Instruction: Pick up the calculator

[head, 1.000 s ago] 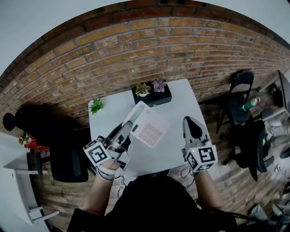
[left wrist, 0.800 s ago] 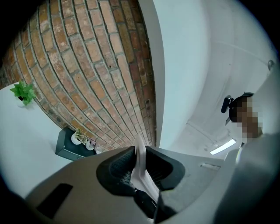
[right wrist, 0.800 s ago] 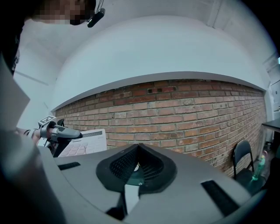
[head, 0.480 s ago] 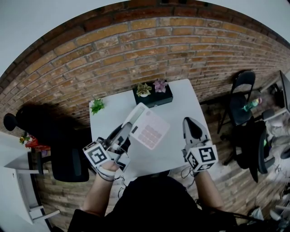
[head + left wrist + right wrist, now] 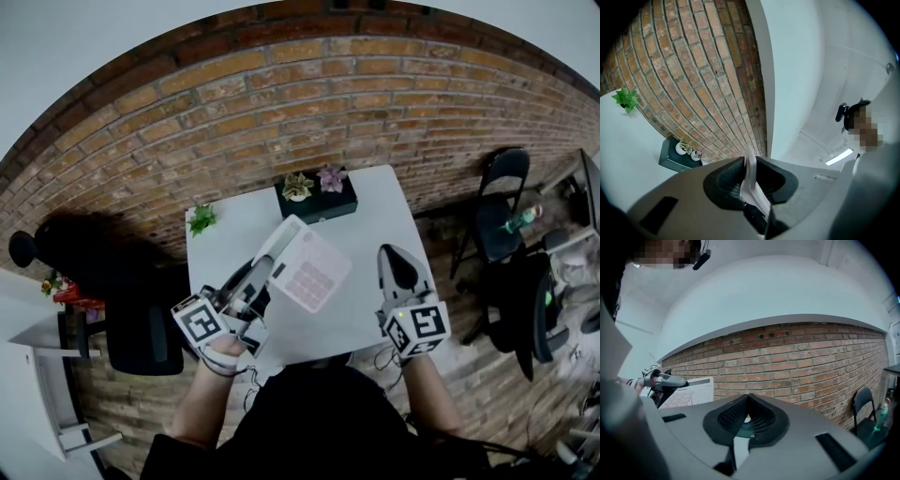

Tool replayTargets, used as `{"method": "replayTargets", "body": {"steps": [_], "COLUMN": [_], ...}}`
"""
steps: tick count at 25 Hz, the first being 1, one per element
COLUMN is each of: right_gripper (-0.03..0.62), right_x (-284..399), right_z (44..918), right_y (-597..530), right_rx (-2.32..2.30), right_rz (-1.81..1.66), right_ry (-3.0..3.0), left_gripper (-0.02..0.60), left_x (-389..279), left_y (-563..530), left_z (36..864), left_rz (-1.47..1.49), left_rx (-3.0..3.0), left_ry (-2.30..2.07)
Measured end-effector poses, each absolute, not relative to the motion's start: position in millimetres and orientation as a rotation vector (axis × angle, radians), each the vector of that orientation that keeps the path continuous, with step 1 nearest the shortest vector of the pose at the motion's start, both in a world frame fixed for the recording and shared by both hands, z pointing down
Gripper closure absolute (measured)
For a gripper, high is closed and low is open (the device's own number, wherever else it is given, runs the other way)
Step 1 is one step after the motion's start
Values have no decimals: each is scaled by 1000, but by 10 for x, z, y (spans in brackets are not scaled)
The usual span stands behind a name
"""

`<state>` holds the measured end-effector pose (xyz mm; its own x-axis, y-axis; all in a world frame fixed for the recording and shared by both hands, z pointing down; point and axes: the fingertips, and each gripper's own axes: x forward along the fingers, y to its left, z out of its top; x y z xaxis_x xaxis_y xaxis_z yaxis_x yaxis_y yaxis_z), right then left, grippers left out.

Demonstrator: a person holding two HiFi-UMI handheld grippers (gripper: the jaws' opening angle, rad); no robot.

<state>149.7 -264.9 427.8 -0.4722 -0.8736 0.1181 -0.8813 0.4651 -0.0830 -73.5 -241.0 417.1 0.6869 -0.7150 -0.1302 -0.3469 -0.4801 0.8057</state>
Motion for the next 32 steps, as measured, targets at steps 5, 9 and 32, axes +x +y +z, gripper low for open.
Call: {"method": "replayTargets", "body": {"steps": [5, 9, 32], "right_gripper": [591, 591, 591], "right_x": [1484, 1455, 1391], "right_z": [4271, 4249, 4240], "right_y": [-2656, -2674, -2731], "right_rx": [1566, 1553, 1435], "right_rz": [209, 206, 159], "right_ry": [-2644, -2649, -2685], "left_gripper": [520, 520, 520], "left_x": [-735, -746, -742], "left_y": [-2406, -2408, -2380], "left_z": [4178, 4180, 4205], "left_rz": [-590, -588, -606], "left_rx": [2088, 2077, 2062], "left_ry": [-818, -821, -875]}}
